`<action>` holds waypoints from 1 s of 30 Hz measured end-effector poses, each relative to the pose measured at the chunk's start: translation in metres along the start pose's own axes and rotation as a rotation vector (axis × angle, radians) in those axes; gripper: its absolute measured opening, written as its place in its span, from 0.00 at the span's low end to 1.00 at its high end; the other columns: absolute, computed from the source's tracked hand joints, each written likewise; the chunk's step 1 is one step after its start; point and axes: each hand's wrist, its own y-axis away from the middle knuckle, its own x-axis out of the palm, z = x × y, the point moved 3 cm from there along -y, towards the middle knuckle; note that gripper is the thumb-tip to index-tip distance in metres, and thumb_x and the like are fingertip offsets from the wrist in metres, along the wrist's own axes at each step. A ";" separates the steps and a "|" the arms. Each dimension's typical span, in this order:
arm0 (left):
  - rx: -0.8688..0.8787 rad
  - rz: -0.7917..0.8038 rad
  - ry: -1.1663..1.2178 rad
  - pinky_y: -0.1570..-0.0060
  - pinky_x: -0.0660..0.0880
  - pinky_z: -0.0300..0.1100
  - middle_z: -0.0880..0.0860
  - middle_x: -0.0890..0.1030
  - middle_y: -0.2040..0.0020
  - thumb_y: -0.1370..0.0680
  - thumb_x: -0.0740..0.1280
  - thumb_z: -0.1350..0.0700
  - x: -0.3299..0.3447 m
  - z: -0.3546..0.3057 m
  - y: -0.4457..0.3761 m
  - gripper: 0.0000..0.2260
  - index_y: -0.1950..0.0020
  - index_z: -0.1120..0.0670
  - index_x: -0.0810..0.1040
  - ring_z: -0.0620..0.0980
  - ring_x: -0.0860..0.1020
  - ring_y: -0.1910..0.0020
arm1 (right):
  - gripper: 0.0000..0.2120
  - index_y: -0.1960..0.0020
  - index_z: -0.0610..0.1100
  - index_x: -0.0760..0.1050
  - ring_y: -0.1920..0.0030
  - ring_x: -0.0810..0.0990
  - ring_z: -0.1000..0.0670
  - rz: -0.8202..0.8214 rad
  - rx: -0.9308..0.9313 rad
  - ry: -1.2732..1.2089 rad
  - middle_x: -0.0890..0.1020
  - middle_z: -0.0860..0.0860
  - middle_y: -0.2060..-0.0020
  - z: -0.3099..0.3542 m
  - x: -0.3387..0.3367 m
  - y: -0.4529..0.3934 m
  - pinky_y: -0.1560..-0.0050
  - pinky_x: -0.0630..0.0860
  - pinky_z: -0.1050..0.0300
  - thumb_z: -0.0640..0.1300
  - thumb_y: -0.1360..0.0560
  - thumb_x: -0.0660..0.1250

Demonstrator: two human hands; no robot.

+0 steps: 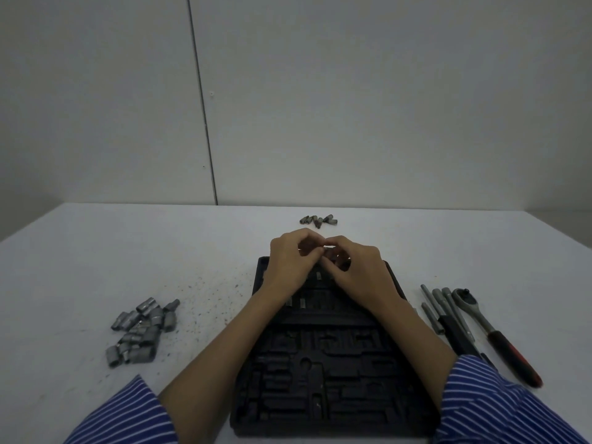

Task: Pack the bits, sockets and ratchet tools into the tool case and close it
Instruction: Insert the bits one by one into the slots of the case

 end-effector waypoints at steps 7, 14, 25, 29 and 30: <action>-0.029 -0.022 0.030 0.56 0.74 0.26 0.53 0.83 0.56 0.26 0.68 0.63 -0.007 0.002 0.005 0.09 0.46 0.57 0.79 0.43 0.80 0.56 | 0.10 0.46 0.44 0.80 0.58 0.83 0.57 0.019 -0.054 -0.052 0.86 0.51 0.57 0.004 0.000 0.000 0.53 0.77 0.68 0.44 0.26 0.69; 0.009 0.109 -0.245 0.45 0.72 0.36 0.52 0.80 0.46 0.22 0.62 0.61 -0.005 0.014 0.008 0.09 0.44 0.56 0.78 0.47 0.76 0.44 | 0.09 0.47 0.46 0.81 0.59 0.82 0.59 0.138 0.032 -0.128 0.85 0.53 0.59 0.002 -0.001 -0.002 0.53 0.76 0.69 0.43 0.28 0.70; -0.062 0.234 -0.448 0.41 0.68 0.45 0.55 0.79 0.42 0.21 0.59 0.59 0.000 0.025 0.009 0.12 0.39 0.57 0.76 0.52 0.73 0.42 | 0.08 0.49 0.51 0.80 0.58 0.81 0.61 0.339 0.048 -0.121 0.84 0.57 0.59 0.008 -0.009 0.025 0.53 0.77 0.67 0.48 0.28 0.71; -0.053 0.242 -0.477 0.41 0.69 0.46 0.55 0.79 0.42 0.20 0.58 0.58 -0.001 0.023 0.010 0.13 0.39 0.57 0.75 0.52 0.73 0.42 | 0.10 0.47 0.54 0.80 0.56 0.81 0.62 0.343 0.015 -0.080 0.84 0.59 0.58 0.009 -0.007 0.035 0.52 0.78 0.61 0.52 0.28 0.70; -0.048 0.247 -0.493 0.41 0.69 0.46 0.54 0.78 0.42 0.20 0.58 0.58 -0.001 0.022 0.011 0.13 0.39 0.57 0.75 0.52 0.73 0.42 | 0.11 0.47 0.55 0.80 0.55 0.81 0.62 0.345 0.009 -0.063 0.84 0.59 0.57 0.009 -0.007 0.036 0.51 0.78 0.59 0.53 0.28 0.70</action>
